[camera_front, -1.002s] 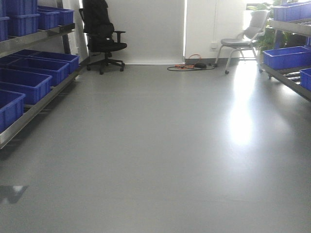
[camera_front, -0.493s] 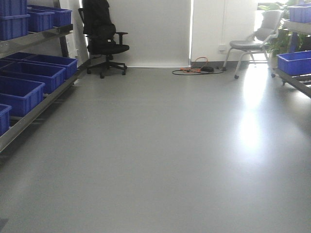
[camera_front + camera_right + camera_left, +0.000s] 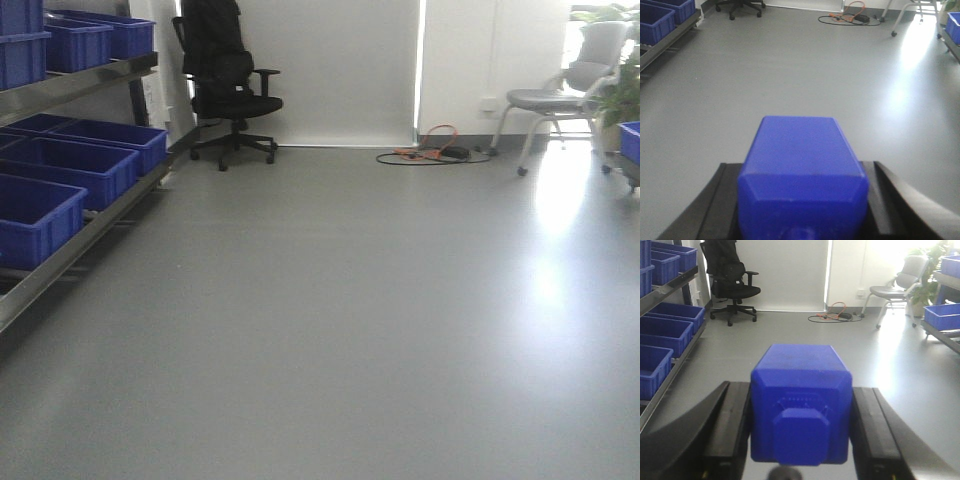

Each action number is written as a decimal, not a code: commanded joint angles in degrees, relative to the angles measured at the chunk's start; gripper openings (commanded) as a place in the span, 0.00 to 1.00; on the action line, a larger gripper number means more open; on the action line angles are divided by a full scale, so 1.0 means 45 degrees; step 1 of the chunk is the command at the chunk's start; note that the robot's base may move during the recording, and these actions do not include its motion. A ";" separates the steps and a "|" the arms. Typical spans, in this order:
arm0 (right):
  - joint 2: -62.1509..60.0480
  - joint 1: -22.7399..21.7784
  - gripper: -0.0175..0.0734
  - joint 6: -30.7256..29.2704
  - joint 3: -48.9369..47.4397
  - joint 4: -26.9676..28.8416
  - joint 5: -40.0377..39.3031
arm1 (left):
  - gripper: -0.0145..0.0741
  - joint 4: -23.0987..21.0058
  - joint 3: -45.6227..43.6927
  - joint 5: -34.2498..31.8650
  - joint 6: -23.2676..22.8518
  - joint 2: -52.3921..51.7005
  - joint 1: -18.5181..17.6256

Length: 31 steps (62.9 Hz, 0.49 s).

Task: Pick and sort blue part to right shelf
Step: 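Drive the base up to the shelf of blue bins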

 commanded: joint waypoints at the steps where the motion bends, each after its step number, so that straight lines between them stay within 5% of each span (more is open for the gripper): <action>1: 0.0016 -0.0096 0.52 -0.0117 -0.0413 -0.0093 -0.1190 | 0.50 -0.0074 -0.0383 -0.1192 -0.0012 0.0072 -0.0013; 31: 0.0016 -0.0096 0.52 -0.0117 -0.0413 -0.0093 -0.1190 | 0.50 -0.0074 -0.0383 -0.1192 -0.0012 0.0072 -0.0013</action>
